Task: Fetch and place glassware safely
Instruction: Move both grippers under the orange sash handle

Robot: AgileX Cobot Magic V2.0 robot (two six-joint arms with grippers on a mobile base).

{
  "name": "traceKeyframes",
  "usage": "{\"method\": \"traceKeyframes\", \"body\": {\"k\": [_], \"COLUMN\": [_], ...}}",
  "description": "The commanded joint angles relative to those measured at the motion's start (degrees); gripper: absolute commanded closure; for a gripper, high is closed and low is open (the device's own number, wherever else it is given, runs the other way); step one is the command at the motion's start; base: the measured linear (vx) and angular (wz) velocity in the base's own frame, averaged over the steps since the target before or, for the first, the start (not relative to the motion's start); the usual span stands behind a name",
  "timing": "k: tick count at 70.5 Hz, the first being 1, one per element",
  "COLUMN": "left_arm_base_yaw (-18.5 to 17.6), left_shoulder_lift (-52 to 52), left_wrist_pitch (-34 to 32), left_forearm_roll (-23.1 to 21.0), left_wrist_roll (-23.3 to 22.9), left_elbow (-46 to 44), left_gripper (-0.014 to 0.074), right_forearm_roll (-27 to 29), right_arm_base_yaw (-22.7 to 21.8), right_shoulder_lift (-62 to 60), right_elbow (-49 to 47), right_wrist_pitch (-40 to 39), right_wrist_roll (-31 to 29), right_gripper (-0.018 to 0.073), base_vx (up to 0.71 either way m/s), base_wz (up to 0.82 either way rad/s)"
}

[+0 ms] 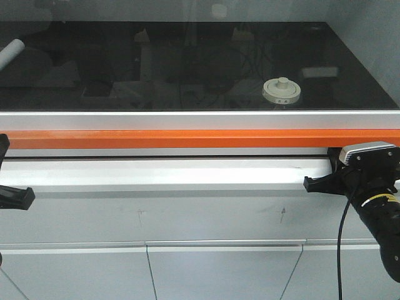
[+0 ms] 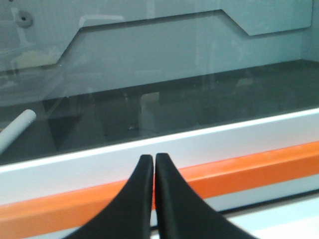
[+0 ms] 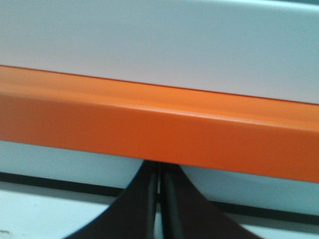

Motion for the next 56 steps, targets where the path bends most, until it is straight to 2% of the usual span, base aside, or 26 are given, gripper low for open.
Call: {"method": "traceKeyframes", "body": {"k": [1,19,32,45,56], "left_arm_base_yaw": [-0.4,-0.4,-0.4,-0.4,-0.4], "left_shoulder_lift": [1.0,11.1,19.7,27.6,33.0], "left_wrist_pitch": [-3.0,-7.7,-18.3,-25.4,-29.2], "left_forearm_roll": [-0.4,-0.4,-0.7,-5.0,-5.6], "left_wrist_roll": [-0.2,-0.2,-0.2,-0.2,-0.2], "left_elbow": [-1.3,-1.3,-1.3,-1.4,-1.5], "left_gripper": [0.0603,0.0603,0.0603,0.0603,0.0603], "right_forearm_roll": [-0.3,-0.3,-0.4,-0.4,-0.4], "right_arm_base_yaw": [-0.3,-0.3,-0.3,-0.3,-0.3], "right_shoulder_lift": [-2.4,-2.4,-2.4,-2.4,-2.4], "right_elbow": [-1.8,-1.8,-1.8,-1.8,-1.8], "right_wrist_pitch": [-10.3,-10.3,-10.3,-10.3,-10.3], "right_wrist_roll": [-0.2,-0.1,1.3,1.4,1.4], "right_gripper": [0.0560,0.0560,0.0560,0.0560,0.0560], "base_vx": [0.00,0.00,0.00,0.00,0.00], "base_wz": [0.00,0.00,0.00,0.00,0.00]}}
